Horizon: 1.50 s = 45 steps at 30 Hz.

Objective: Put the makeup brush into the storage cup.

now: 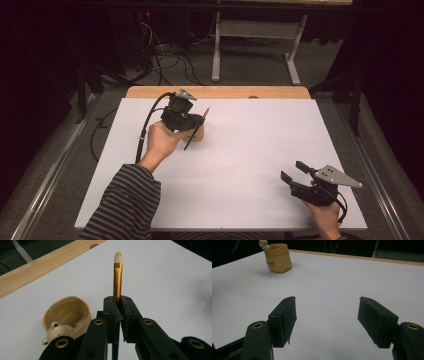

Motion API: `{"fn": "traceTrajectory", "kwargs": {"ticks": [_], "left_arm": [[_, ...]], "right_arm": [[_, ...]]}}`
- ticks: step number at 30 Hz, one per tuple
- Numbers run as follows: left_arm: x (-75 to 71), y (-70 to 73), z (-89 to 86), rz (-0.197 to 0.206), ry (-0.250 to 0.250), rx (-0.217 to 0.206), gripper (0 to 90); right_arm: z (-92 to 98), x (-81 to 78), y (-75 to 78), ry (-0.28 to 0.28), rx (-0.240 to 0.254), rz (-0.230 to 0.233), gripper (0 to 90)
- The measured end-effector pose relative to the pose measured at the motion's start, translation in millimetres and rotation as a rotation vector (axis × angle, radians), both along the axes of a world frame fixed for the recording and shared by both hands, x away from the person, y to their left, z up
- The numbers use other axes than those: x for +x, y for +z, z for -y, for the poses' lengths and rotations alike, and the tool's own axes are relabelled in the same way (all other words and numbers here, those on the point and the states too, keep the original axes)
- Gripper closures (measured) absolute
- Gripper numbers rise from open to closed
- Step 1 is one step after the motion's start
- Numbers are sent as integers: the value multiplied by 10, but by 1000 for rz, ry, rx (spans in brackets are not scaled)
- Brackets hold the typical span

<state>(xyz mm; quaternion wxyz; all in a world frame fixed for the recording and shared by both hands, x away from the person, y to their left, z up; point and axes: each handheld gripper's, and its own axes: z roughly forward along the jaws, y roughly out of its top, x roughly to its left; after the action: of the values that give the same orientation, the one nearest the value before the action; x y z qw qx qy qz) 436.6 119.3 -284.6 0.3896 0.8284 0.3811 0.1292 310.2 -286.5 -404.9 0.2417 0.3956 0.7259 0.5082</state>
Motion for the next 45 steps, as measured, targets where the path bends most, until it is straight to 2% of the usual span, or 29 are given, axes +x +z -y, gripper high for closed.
{"fn": "traceTrajectory", "kwargs": {"ticks": [9,10,17,19,21,24,28,30,32,37,42,45], "left_arm": [[65,65,59,37,11,6,835],[70,64,69,42,13,5,835],[162,11,88,54,34,-8,835],[177,10,90,64,29,-13,835],[183,14,98,80,26,2,835],[194,47,87,100,27,-7,835],[229,40,75,105,46,-13,835],[252,25,70,103,58,-25,835],[272,17,65,84,62,-64,835],[284,61,23,107,75,-96,835],[344,41,-34,108,108,-107,835],[364,30,-34,116,118,-98,835]], "right_arm": [[-13,11,-4,9,-2,-4,331],[-18,9,-4,7,1,-14,331],[-9,1,2,14,2,-2,331],[-5,3,5,15,3,0,332],[-17,17,-2,20,4,-7,332],[-35,46,-19,22,-15,-14,332],[-36,40,-10,21,-12,-12,332],[-32,34,-8,22,-10,-8,332],[-26,26,-3,21,-9,-5,332],[-15,41,-4,11,-14,-3,332],[-2,32,-1,9,-10,-2,331],[14,25,4,6,-8,2,331]]}}
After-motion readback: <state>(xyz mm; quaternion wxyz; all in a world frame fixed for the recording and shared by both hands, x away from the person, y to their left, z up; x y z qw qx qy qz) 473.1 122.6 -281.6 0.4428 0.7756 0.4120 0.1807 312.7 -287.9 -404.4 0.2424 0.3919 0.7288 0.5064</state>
